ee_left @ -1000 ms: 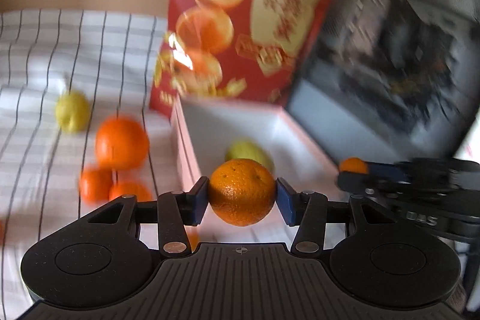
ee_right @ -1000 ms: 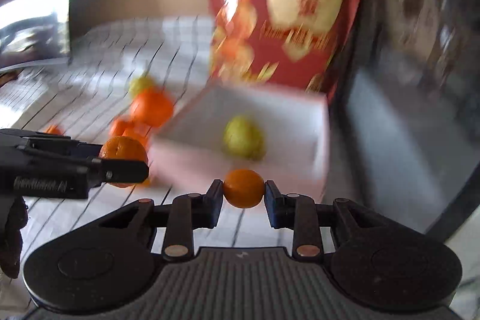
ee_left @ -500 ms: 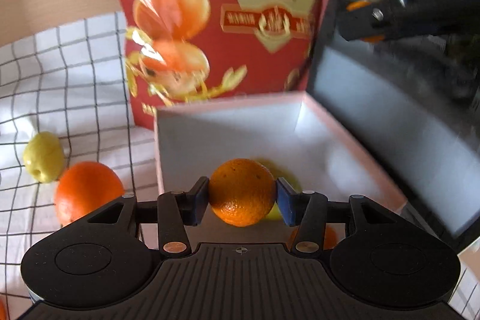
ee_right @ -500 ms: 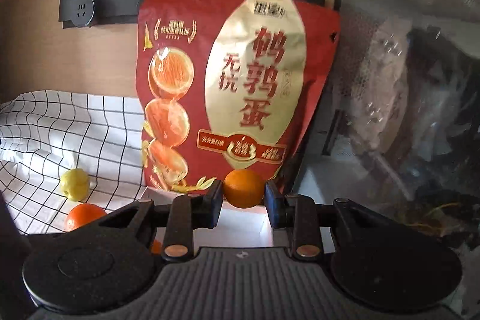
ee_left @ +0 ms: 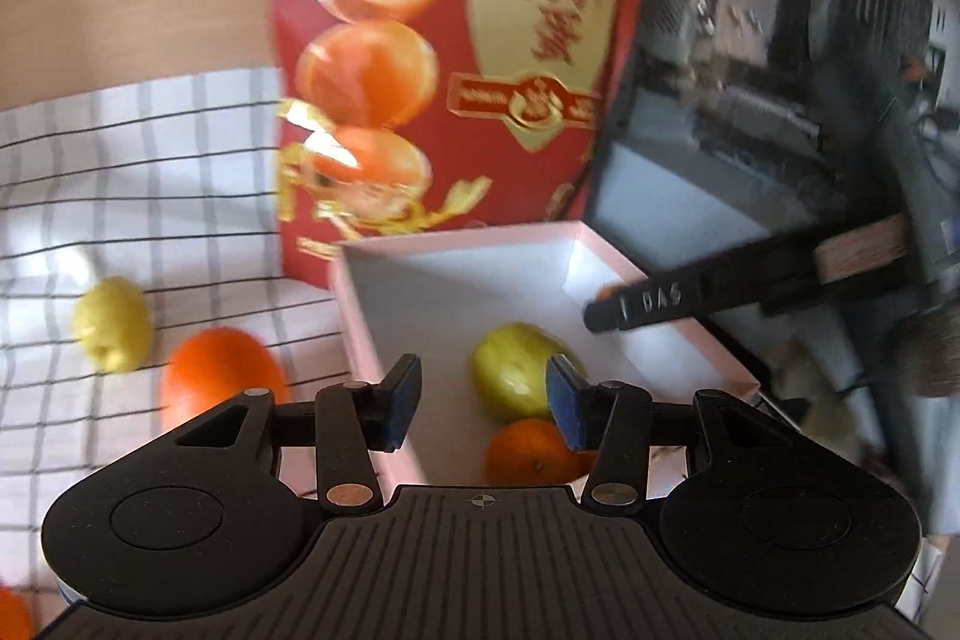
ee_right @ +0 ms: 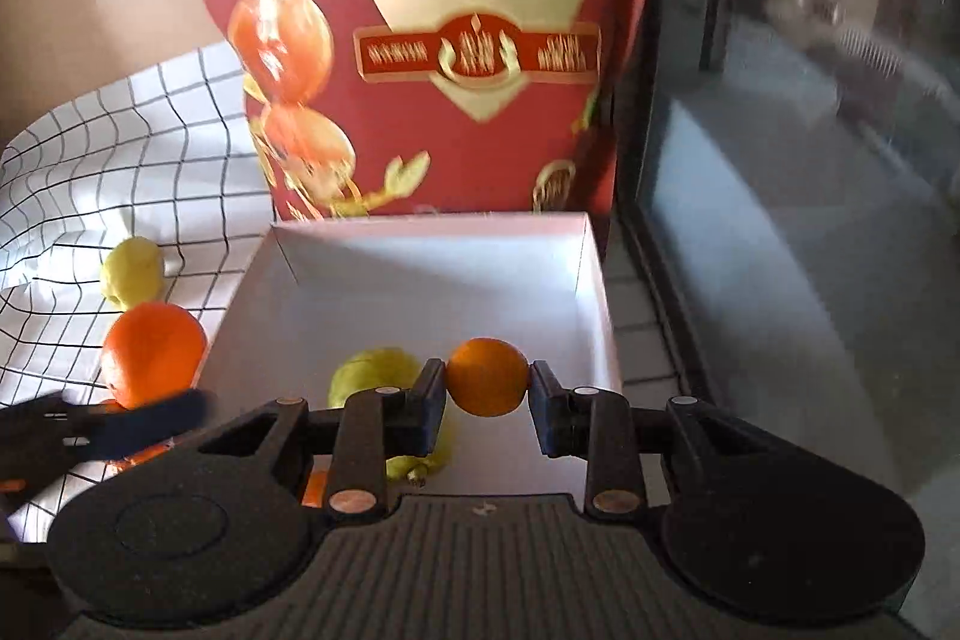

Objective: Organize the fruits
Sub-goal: 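Lower the tangerine into the box with the right gripper while the left drops its orange in, then lift both open grippers out of the pink box, then grasp an orange on the cloth with the left gripper while the right moves toward a tangerine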

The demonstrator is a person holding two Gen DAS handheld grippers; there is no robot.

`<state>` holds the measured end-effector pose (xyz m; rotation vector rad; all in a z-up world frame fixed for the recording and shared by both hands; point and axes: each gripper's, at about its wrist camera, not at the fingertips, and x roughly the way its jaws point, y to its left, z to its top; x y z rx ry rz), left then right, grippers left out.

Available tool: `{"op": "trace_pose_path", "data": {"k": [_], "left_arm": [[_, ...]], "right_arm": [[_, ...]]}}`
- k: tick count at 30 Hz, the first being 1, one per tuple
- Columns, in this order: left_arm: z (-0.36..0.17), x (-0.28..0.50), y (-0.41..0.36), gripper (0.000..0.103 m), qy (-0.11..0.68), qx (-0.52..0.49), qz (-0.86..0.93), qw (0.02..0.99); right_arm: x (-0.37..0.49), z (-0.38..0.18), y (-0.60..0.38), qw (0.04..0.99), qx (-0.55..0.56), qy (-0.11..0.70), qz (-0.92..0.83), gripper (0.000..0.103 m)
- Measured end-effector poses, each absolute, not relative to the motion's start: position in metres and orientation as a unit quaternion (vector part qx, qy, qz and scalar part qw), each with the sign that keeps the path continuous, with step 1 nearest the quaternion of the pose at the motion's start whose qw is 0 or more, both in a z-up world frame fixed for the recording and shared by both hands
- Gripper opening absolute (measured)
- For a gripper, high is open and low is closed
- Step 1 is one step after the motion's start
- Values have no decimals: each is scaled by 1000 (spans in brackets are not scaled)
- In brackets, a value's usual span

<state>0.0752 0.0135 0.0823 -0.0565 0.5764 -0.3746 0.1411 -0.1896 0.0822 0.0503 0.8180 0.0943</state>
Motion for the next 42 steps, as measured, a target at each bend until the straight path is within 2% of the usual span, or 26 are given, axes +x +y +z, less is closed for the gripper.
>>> {"op": "trace_pose_path", "data": {"k": [7,12,16,20,24,29,32,36,42], "left_arm": [[89,30,102,51,243,-79,-118,960],[92,-9,180,51,218,-109,-51,969],[90,-27,231,51,216,-133,8,967],[77,-38,264,51,223,-166,32,960],[62,-35,265,51,243,-167,18,955],[52,-24,243,51,264,-141,-14,954],[49,-14,225,51,274,-101,-4,956],[40,-2,206,51,299,-60,21,952],[26,8,203,54,319,-59,35,945]], "right_arm": [[154,62,-186,909,26,415,37,30],[155,69,-190,909,52,410,48,48],[144,84,-179,915,63,392,75,55],[127,93,-147,914,47,388,113,58],[111,95,-103,907,9,392,151,63],[92,91,-57,894,-30,401,197,63],[79,88,-38,892,-53,397,209,71],[63,88,-28,889,-82,386,232,71],[47,93,-42,886,-79,381,251,71]]}}
